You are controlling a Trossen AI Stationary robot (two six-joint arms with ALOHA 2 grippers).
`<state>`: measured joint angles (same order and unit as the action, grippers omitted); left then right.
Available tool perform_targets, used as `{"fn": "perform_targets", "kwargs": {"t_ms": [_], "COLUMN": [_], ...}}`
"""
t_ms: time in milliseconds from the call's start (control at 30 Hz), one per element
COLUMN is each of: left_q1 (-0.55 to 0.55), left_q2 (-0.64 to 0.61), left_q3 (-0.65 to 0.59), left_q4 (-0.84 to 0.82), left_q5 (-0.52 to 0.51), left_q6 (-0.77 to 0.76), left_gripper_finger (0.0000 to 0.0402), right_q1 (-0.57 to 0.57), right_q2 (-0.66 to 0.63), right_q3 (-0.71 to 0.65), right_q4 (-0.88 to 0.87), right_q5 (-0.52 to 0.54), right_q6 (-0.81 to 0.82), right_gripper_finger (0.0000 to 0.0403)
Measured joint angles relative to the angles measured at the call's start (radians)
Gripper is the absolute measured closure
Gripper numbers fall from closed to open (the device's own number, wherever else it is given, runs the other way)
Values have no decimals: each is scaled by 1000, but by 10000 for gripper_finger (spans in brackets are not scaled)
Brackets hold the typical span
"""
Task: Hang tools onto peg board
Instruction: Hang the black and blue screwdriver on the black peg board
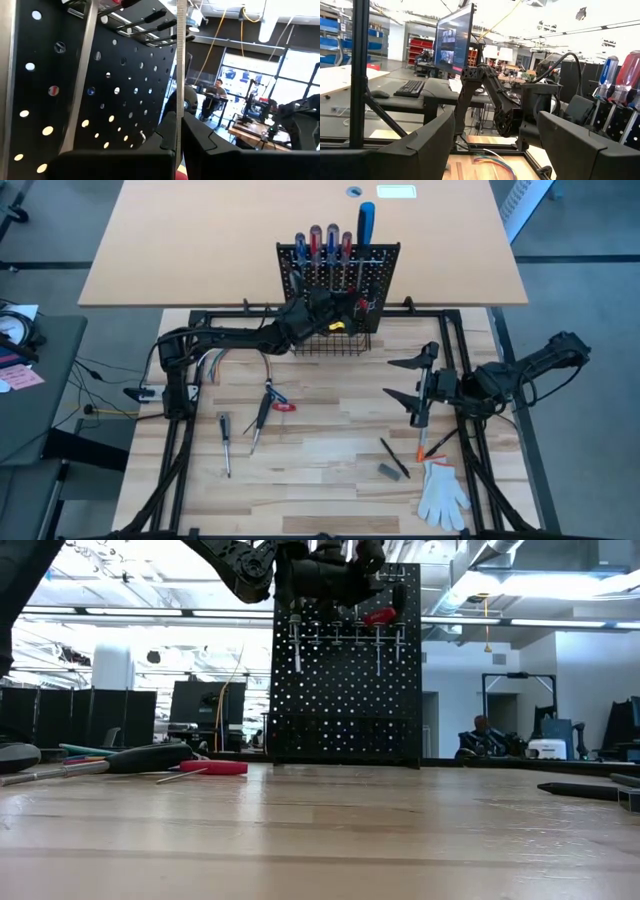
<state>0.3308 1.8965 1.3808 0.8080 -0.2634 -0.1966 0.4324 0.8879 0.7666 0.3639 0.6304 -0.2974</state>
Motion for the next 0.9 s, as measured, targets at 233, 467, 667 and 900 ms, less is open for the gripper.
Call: {"fn": "perform_targets", "kwargs": {"t_ms": [233,467,667,900], "left_q1": [4,3,-15,-32], "left_q2": [0,-2,-2,-1], "left_q3": [0,1,-1,-2], "left_q4": [-28,-71,-87,-114], "left_q5": [-20,-24,-31,-67], "left_q6": [-26,-65,-88,-105], "left_gripper_finger": [401,398,398,398], "right_q1": [0,0,0,0], "right_q2": [0,0,0,0], "right_q3": [0,0,0,0], "right_q4": [-3,-3,-4,-4], "right_q5": [0,0,0,-1], "right_q6": [0,0,0,0], "right_gripper_finger": [111,111,111,111]}}
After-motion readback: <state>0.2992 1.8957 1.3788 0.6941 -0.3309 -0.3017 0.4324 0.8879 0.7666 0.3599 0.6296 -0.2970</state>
